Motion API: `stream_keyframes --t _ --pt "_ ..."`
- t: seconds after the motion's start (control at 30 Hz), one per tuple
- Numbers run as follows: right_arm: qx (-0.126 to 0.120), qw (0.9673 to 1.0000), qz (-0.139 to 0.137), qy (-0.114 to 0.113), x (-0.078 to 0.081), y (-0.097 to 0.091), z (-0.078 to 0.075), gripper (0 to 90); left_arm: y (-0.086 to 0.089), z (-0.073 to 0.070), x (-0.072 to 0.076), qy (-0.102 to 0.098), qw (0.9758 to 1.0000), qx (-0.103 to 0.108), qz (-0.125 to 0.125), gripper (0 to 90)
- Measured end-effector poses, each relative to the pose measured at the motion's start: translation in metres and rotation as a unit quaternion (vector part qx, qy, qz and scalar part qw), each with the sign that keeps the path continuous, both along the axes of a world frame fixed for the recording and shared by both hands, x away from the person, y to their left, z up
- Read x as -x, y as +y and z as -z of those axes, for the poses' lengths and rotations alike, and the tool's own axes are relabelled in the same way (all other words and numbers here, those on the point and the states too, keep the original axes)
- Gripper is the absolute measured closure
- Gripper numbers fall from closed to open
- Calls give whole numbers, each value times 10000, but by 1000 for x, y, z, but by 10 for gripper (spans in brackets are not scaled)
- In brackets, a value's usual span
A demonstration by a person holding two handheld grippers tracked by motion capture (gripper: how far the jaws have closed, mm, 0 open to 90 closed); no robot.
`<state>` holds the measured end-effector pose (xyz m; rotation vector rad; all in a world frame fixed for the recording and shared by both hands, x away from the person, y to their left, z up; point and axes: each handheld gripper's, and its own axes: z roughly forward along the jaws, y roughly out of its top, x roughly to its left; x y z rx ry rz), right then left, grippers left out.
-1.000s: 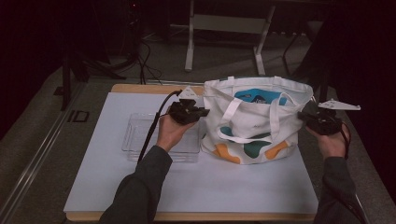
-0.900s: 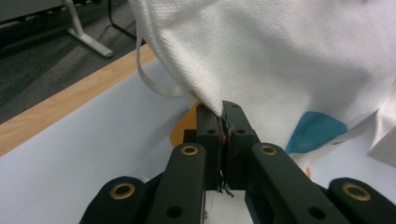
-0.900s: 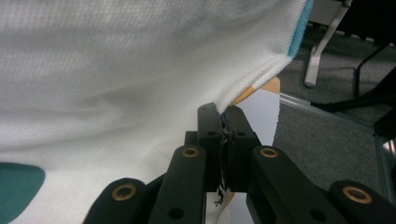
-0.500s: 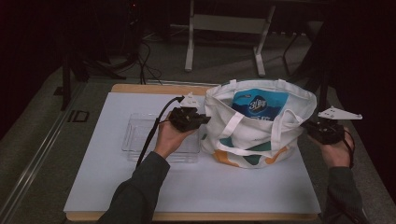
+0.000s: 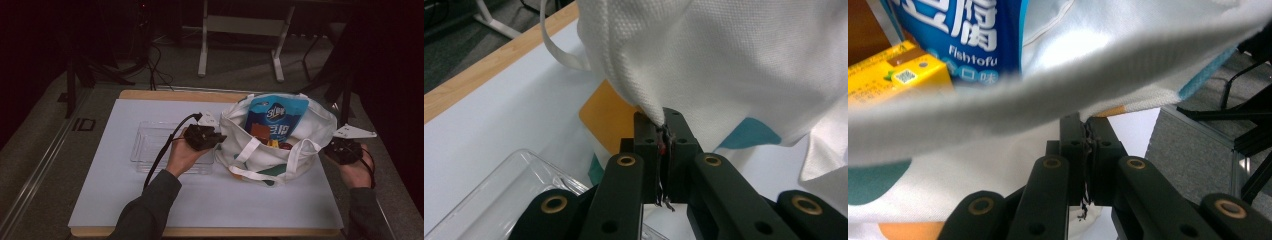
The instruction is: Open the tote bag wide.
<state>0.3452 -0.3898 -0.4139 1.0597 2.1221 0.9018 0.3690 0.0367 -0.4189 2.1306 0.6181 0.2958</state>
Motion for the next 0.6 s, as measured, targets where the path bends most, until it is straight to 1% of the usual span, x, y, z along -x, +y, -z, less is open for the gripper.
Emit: stream_keyframes --t 0.07,0.13,0.3,0.37,0.43,0.5,0.6 --pt "-4 10000 -8 6 1 0 1 876 -1 1 0 0 10000 -37 13 872" --pt "25 10000 -22 52 3 1 6 876 -3 7 1 47 9999 -160 9 872" --pt "141 9998 -51 114 5 3 12 876 -7 15 3 104 9993 -347 37 872" --pt "230 9996 -50 140 5 4 15 876 -9 19 3 114 9988 -485 35 872" --pt "341 9992 -33 186 5 6 19 876 -12 22 2 156 9985 -517 40 872" --pt "424 9988 -15 248 4 8 23 877 -15 24 2 164 9981 -598 46 872" --pt "511 9981 -4 348 2 8 31 877 -21 28 2 151 9966 -805 36 872"
